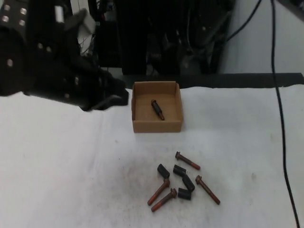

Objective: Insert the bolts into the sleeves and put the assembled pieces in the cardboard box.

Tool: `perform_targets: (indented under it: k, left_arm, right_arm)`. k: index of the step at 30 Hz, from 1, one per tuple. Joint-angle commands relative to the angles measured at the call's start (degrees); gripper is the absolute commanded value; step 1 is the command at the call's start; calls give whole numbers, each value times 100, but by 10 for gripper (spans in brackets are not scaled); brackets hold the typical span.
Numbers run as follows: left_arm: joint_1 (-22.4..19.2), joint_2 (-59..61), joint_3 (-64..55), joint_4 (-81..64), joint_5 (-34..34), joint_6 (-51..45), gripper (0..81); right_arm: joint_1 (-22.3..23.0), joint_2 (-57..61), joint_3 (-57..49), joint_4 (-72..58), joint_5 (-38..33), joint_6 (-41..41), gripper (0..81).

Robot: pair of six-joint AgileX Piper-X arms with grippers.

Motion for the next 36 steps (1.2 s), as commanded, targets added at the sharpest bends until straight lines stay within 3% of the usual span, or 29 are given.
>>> perform_targets:
  k: [1,5,8,18,21,23,27,36]
  left_arm:
    - [-541,-68,-40,34,-714,98,3]
    - [-1136,-58,-40,86,-2143,545,3]
    - [-1288,-19,-40,3,-2844,969,3]
    - [-1319,1224,-75,-128,-2031,1158,3]
    - [-1447,1673,-204,-128,-1688,1158,71]
    - [-1580,1925,-346,-128,-1485,1158,173]
    - [-1838,2299,-698,-128,-1551,1158,386]
    - [-2056,3091,-1662,946,-2645,1499,402]
  right_arm:
    - [-76,-494,774,628,-10,-127,8]
    - [-237,-1439,2117,361,-51,-128,8]
    - [-502,-2400,3089,5,-51,-128,8]
    - [-1703,-5732,5285,-422,-688,-128,8]
    - [-1727,-6300,5638,-529,-670,-128,8]
    - [-1681,-6447,5805,-670,-670,-128,8]
    - [-1641,-6379,5995,-901,-699,-128,8]
    - [-1657,-6199,6045,-1216,-699,-128,8]
